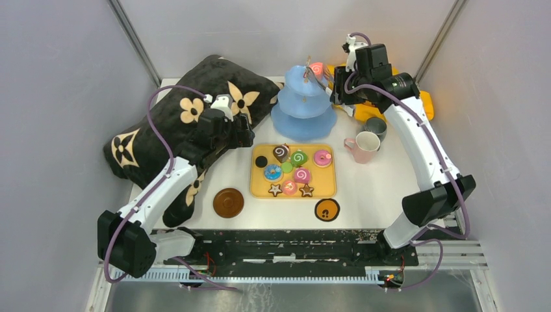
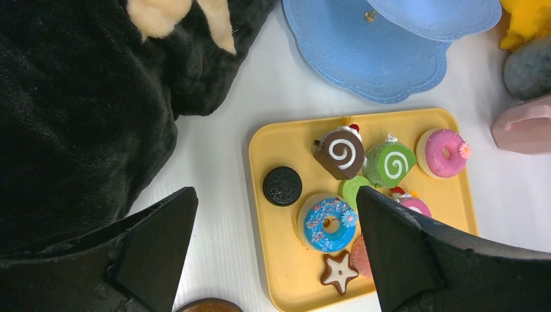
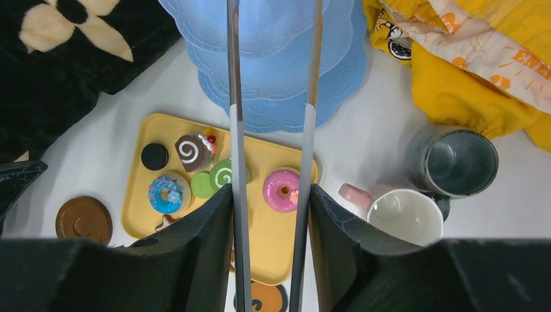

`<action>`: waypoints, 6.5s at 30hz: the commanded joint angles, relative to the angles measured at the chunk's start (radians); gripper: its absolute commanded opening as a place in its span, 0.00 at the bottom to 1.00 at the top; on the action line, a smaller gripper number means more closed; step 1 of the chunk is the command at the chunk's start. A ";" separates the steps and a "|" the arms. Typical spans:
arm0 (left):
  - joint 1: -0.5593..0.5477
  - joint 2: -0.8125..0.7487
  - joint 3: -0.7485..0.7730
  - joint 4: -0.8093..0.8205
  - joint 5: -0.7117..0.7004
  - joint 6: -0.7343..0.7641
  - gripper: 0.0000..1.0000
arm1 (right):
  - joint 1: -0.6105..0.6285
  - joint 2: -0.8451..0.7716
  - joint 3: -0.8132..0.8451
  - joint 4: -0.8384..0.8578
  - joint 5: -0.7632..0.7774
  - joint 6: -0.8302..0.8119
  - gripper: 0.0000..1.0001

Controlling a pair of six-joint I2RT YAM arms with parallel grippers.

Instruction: Serve the afternoon tea

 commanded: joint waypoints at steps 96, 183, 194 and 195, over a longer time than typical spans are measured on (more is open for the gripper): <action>0.004 0.037 -0.005 0.073 0.034 -0.041 0.99 | 0.163 -0.486 -0.869 0.070 0.026 0.208 0.23; 0.016 0.007 -0.003 0.053 -0.041 0.019 0.99 | 0.186 -0.058 -0.070 0.217 0.114 0.388 0.01; 0.016 0.002 -0.005 0.053 -0.041 0.019 0.99 | 0.185 -0.034 -0.082 0.220 0.127 0.403 0.19; 0.016 0.003 -0.005 0.051 -0.042 0.019 0.99 | 0.186 -0.034 -0.081 0.220 0.125 0.403 0.23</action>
